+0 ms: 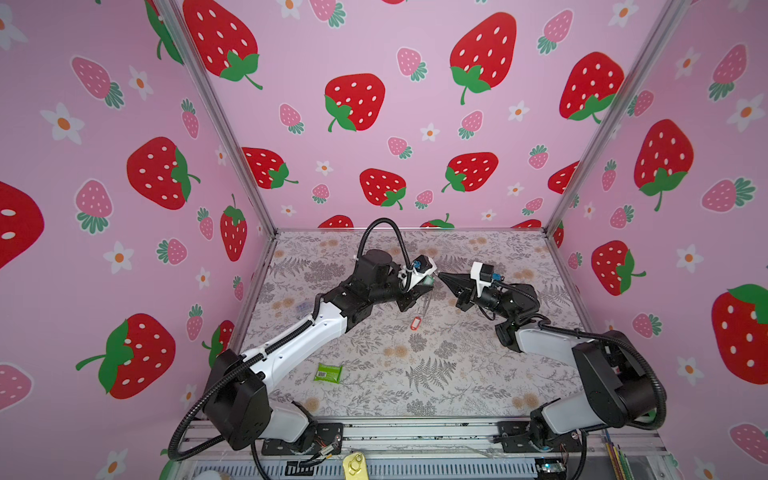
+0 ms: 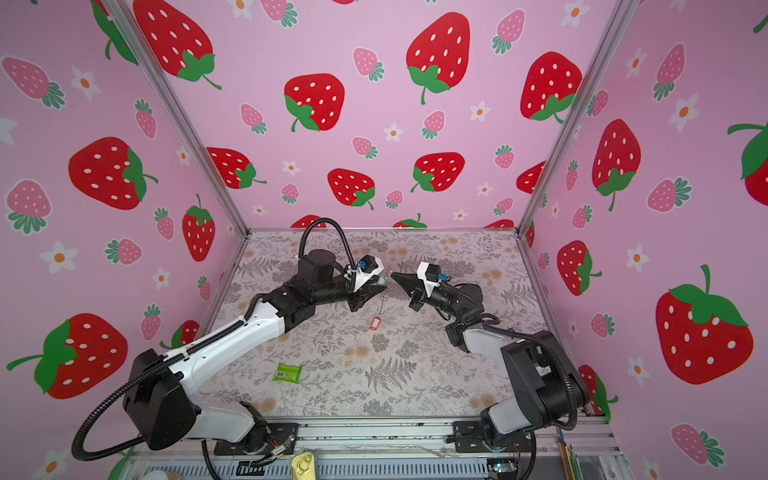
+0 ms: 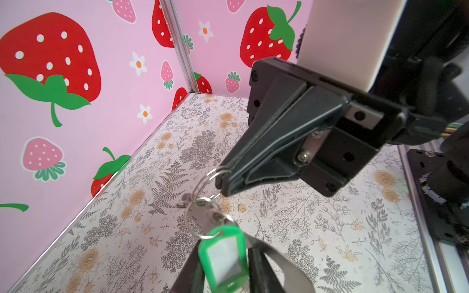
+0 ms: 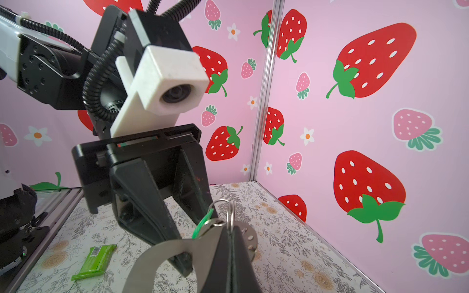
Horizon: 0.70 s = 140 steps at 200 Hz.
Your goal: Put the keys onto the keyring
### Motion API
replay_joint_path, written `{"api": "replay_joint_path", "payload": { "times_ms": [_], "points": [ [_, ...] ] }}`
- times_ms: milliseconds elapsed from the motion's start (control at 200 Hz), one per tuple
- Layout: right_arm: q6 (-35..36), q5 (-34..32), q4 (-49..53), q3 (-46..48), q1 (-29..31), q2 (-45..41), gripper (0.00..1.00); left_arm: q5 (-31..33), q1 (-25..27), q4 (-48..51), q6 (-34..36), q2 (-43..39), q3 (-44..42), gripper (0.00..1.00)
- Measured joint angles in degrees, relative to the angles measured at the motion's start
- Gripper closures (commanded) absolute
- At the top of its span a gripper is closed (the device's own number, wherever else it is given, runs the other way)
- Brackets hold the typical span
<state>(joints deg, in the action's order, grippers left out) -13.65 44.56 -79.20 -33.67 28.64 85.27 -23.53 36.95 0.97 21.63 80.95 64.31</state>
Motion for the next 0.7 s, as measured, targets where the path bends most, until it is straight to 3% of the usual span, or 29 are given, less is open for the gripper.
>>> {"api": "replay_joint_path", "payload": {
  "times_ms": [175, 390, 700],
  "points": [
    [0.02, -0.09, 0.07, 0.00, 0.00, -0.33, 1.00, 3.48, 0.42, -0.20, 0.02, 0.00, -0.11, 0.60],
    [0.07, -0.09, 0.31, 0.11, 0.02, -0.81, 1.00, 5.31, 0.76, -1.68, 0.48, -0.83, -1.77, 0.70],
    [0.17, 0.04, 0.44, 0.33, 0.11, -0.83, 1.00, 4.57, 0.98, -5.90, 0.63, -2.29, -2.32, 0.71]
  ]
}}
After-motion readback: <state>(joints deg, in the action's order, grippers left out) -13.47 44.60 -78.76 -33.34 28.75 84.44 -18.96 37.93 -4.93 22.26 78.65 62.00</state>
